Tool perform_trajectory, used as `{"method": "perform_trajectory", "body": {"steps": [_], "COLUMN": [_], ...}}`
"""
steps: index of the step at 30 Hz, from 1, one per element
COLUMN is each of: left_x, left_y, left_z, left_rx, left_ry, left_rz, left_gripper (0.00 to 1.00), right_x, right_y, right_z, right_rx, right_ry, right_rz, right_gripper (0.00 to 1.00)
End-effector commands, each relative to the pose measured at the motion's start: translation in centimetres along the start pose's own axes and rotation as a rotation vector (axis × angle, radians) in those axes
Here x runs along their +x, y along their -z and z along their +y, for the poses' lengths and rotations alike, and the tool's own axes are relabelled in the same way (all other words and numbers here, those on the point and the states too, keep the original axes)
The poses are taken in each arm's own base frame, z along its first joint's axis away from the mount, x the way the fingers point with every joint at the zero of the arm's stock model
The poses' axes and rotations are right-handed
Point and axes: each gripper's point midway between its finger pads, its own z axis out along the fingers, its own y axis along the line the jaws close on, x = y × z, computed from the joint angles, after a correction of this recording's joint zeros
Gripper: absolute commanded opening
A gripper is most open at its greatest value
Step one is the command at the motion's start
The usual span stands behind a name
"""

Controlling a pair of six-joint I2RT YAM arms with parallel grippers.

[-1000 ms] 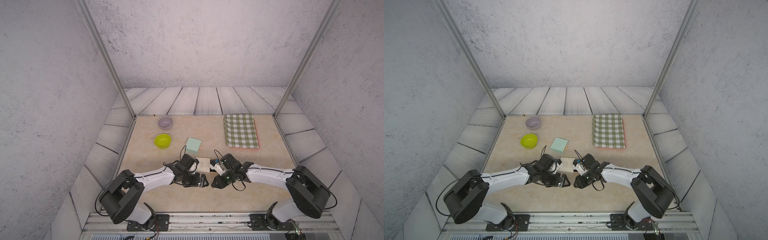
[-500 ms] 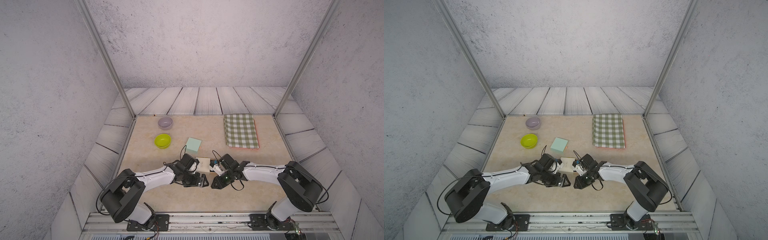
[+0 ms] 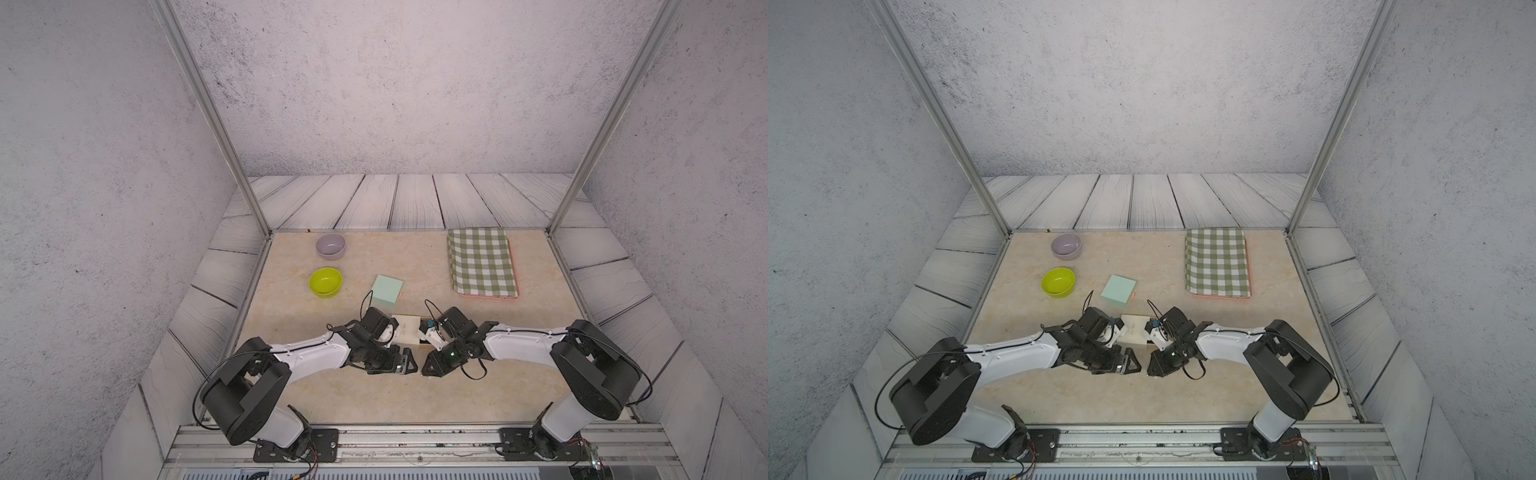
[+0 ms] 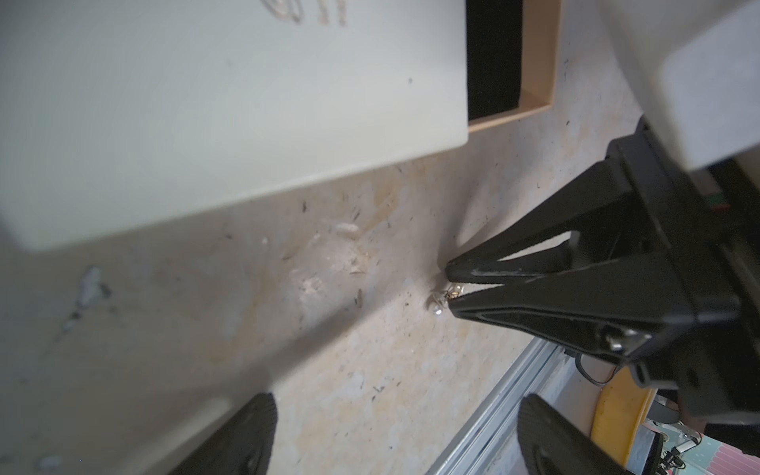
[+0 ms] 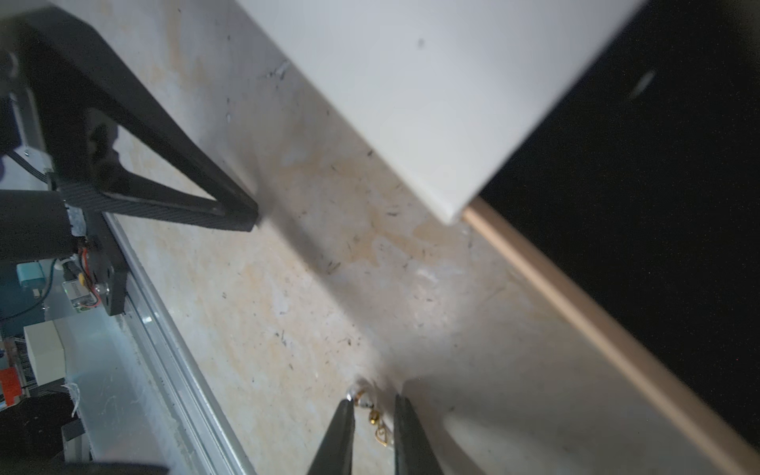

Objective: Place the earrings into the drawer-style jewelry box
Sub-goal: Pick up the earring from the center of the board.

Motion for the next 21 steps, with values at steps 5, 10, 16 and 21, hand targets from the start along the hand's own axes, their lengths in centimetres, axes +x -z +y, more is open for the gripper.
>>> {"method": "perform_trajectory", "body": {"steps": [5, 10, 16, 21], "left_x": [-0.6, -0.6, -0.5, -0.5], "left_y": [0.4, 0.5, 0.4, 0.4], "left_z": [-0.5, -0.4, -0.4, -0.4], "left_rx": [0.007, 0.006, 0.003, 0.005], "left_ry": [-0.025, -0.025, -0.025, -0.029], "left_rz": [-0.015, -0.016, -0.013, -0.012], "left_gripper": [0.95, 0.95, 0.95, 0.95], "right_x": [-0.5, -0.2, 0.4, 0.7], "right_y": [0.0, 0.0, -0.2, -0.2], "right_z": [0.6, 0.4, 0.2, 0.0], "right_rx": [-0.064, -0.056, -0.055, -0.051], "right_ry": [-0.034, -0.034, -0.041, -0.042], "right_rz": [-0.007, 0.007, 0.028, 0.036], "right_gripper": [0.19, 0.17, 0.16, 0.16]}}
